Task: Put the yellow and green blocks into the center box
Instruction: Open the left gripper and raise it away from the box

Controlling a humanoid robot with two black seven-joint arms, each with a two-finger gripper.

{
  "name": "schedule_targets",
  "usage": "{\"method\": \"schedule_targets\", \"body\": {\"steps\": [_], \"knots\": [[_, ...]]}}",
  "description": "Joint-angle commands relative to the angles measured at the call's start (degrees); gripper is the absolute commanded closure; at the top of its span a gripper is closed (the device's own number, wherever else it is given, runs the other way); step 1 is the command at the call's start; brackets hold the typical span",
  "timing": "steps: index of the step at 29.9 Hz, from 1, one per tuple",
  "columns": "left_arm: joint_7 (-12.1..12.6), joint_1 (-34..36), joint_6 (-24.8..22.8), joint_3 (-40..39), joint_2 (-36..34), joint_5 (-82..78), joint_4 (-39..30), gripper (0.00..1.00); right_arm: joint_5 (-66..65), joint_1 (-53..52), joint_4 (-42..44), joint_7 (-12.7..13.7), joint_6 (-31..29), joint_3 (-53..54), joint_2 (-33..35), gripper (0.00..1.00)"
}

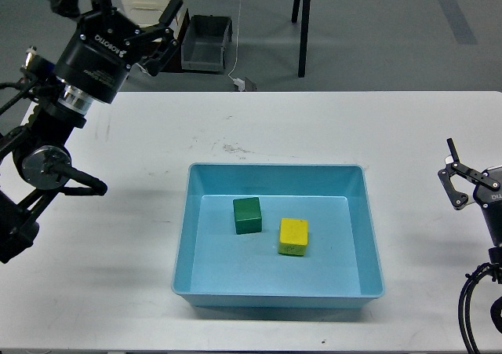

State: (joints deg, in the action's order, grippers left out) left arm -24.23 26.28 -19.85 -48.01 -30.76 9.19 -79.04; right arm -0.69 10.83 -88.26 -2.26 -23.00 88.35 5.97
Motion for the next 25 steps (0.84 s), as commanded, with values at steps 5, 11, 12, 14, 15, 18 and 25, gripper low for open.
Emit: {"method": "schedule_targets", "body": {"steps": [5, 11, 12, 14, 15, 18, 25], "knots": [[1.55, -18.62, 1.66, -7.89, 2.98, 8.73, -8.24, 0.0, 3.06, 4.72, -0.16, 0.15, -2.04, 1.73, -4.21, 0.0], [4.72, -22.06, 3.15, -7.8, 5.09, 13.55, -8.59, 0.0, 8.15, 7.8, -0.07, 0.07, -2.22, 1.82, -4.39, 0.0], [4.81, -22.67, 3.06, -7.72, 5.62, 15.05, -8.59, 0.0, 9.03, 8.24, -0.07, 0.07, -2.39, 1.82, -4.39, 0.0], [4.72, -24.42, 2.63, -7.72, 6.59, 18.13, -8.68, 0.0, 10.61, 9.2, -0.07, 0.07, -2.66, 1.82, -4.39, 0.0], [4.72, -25.13, 2.54, -7.72, 7.11, 18.66, -8.68, 0.0, 11.4, 9.56, -0.07, 0.07, -2.75, 1.82, -4.48, 0.0], [4.72, -26.45, 2.1, -7.45, 9.22, 19.02, -8.68, 0.0, 12.82, 9.91, 0.01, 0.07, -2.75, 1.82, -4.56, 0.0], [4.28, -27.95, 0.52, -7.36, 11.16, 19.02, -8.68, 0.0, 13.35, 10.0, 0.01, 0.07, -2.75, 1.73, -4.56, 0.0]]}}
